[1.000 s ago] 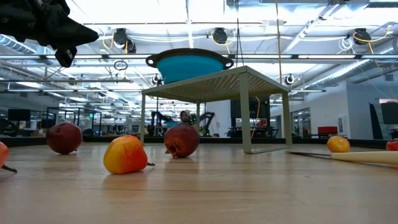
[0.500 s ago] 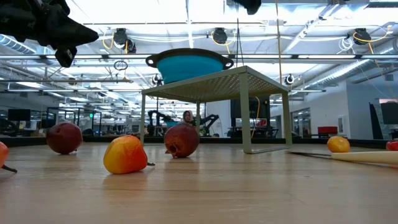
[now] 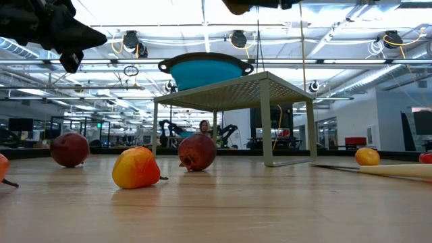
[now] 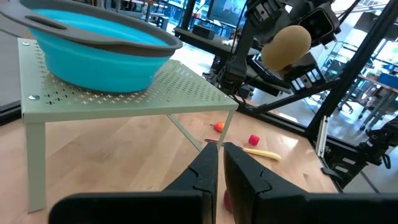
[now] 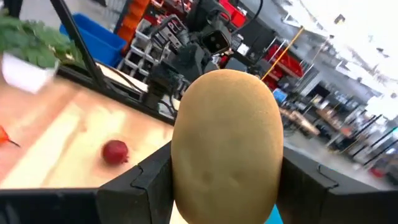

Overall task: Pick & Place Fruit
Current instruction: Put the kiwi into the blue strainer bowl on the shelf

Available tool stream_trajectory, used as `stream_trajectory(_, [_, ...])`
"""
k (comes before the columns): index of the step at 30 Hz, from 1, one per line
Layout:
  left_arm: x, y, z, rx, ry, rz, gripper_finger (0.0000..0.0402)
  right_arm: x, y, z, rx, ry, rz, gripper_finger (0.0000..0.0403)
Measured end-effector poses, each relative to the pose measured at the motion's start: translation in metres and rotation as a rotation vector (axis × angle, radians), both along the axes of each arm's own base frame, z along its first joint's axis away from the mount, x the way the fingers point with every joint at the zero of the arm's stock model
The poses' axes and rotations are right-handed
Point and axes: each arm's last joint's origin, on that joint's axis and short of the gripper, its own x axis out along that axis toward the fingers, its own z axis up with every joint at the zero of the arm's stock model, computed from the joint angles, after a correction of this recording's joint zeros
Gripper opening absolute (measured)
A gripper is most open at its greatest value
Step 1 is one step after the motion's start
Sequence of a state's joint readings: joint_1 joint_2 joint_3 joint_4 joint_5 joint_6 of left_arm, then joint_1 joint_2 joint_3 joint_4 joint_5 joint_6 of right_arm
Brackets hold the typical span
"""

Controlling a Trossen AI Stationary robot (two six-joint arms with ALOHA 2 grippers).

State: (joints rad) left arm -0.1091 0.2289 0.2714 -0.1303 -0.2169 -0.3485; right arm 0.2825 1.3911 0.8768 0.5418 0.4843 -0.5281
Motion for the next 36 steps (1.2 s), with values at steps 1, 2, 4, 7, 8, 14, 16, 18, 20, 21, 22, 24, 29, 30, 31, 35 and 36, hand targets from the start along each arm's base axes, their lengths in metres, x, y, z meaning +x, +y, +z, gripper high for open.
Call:
stream_trajectory(1, [0.000, 0.000, 0.000, 0.000, 0.000, 0.000, 0.0026, 0.000, 0.000, 0.000, -0.028, 0.005, -0.015, 0.0203])
stream_trajectory(2, [0.000, 0.000, 0.000, 0.000, 0.000, 0.000, 0.0026, 0.000, -0.001, 0.000, -0.052, 0.010, -0.032, 0.0203])
stream_trajectory(4, [0.000, 0.000, 0.000, -0.005, 0.000, 0.001, 0.0026, 0.000, -0.002, 0.000, -0.079, 0.014, -0.064, 0.0203])
stream_trajectory(7, [0.000, 0.000, 0.000, -0.029, -0.003, 0.005, 0.0026, -0.001, -0.003, 0.001, -0.094, 0.014, -0.075, 0.0203])
stream_trajectory(8, [0.000, 0.000, 0.000, -0.038, -0.004, 0.006, 0.0026, -0.001, -0.003, 0.002, -0.094, 0.013, -0.074, 0.0203])
stream_trajectory(14, [0.000, 0.000, 0.000, -0.052, -0.006, 0.008, 0.0026, -0.001, -0.007, 0.004, -0.067, -0.001, -0.087, 0.0203])
stream_trajectory(16, [0.000, 0.000, 0.000, -0.052, -0.005, 0.008, 0.0026, -0.001, -0.012, 0.005, 0.008, -0.024, -0.104, 0.0203])
stream_trajectory(18, [0.000, 0.000, 0.000, -0.052, -0.006, 0.008, 0.0026, -0.001, -0.017, 0.006, 0.096, -0.047, -0.121, 0.0203])
stream_trajectory(20, [0.000, 0.000, 0.000, -0.052, -0.005, 0.009, 0.0026, -0.002, -0.023, 0.009, 0.159, -0.072, -0.136, 0.0203])
stream_trajectory(21, [0.000, 0.000, 0.000, -0.052, -0.006, 0.008, 0.0026, -0.003, -0.026, 0.012, 0.181, -0.086, -0.144, 0.0203])
stream_trajectory(22, [0.000, 0.000, 0.000, -0.052, -0.005, 0.008, 0.0026, -0.005, -0.028, 0.014, 0.204, -0.096, -0.151, 0.0203])
stream_trajectory(24, [0.000, 0.000, 0.000, -0.052, -0.005, 0.008, 0.0026, -0.008, -0.034, 0.018, 0.256, -0.110, -0.166, 0.0203])
stream_trajectory(29, [0.000, 0.000, 0.000, -0.052, -0.005, 0.008, 0.0026, -0.017, -0.050, 0.031, 0.387, -0.050, -0.151, 0.0204])
stream_trajectory(30, [0.000, 0.000, 0.000, -0.052, -0.005, 0.008, 0.0026, -0.017, -0.053, 0.034, 0.412, -0.012, -0.151, 0.0204])
stream_trajectory(31, [0.000, 0.000, 0.000, -0.052, -0.005, 0.008, 0.0026, -0.016, -0.056, 0.037, 0.432, 0.025, -0.154, 0.0204])
stream_trajectory(35, [0.000, 0.000, 0.000, -0.052, -0.004, 0.008, 0.0026, -0.014, -0.070, 0.056, 0.451, 0.127, -0.165, 0.0204])
stream_trajectory(36, [0.000, 0.000, 0.000, -0.052, -0.004, 0.008, 0.0026, -0.013, -0.074, 0.060, 0.448, 0.134, -0.165, 0.0204])
